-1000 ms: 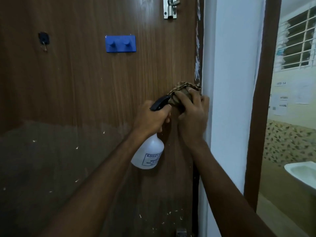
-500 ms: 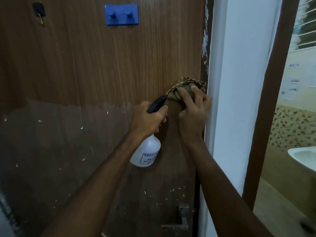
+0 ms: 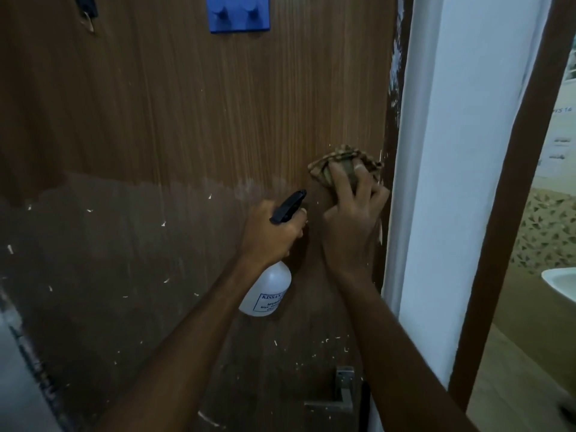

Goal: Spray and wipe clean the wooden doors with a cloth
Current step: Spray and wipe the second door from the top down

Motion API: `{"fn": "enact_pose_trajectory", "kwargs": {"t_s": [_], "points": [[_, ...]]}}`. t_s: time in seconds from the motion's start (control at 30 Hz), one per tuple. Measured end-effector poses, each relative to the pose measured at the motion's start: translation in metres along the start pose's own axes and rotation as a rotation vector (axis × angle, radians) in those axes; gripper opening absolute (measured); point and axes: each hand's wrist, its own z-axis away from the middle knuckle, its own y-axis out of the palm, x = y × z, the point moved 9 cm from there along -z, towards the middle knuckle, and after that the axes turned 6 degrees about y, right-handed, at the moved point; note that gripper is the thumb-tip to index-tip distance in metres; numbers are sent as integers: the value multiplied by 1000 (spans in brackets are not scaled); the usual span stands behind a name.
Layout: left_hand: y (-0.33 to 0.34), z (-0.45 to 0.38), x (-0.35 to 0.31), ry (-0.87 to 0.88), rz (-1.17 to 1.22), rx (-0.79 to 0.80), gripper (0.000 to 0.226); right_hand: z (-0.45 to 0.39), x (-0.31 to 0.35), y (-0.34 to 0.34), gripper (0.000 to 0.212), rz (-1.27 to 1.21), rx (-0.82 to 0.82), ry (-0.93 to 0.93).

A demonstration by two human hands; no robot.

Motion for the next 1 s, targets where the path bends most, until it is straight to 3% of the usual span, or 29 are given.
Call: {"fn": "enact_pose_trajectory", "kwargs": {"t_s": [0.17, 0.4, 0.47, 0.63, 0.83, 0.9, 1.0], "points": [[-15, 5, 5, 30, -28, -31, 37, 107, -16, -4, 60, 41, 135, -141], [-24, 2, 17, 4, -19, -83, 35, -12, 33, 15, 61, 0, 74, -1], [-28, 2, 22, -9, 2, -90, 34, 6, 29, 17, 55, 30, 81, -29], [-39, 5, 27, -4, -22, -39, 34, 90, 12, 17, 54, 118, 285, -130], [-57, 2, 24, 22, -9, -87, 34, -11, 61, 31, 62, 71, 153, -53], [-60, 3, 28, 23, 7, -76, 37, -2, 66, 34, 65, 86, 106, -54], [-69, 6, 38, 7, 16, -69, 36, 71, 58, 36, 50, 110, 205, -161]]}}
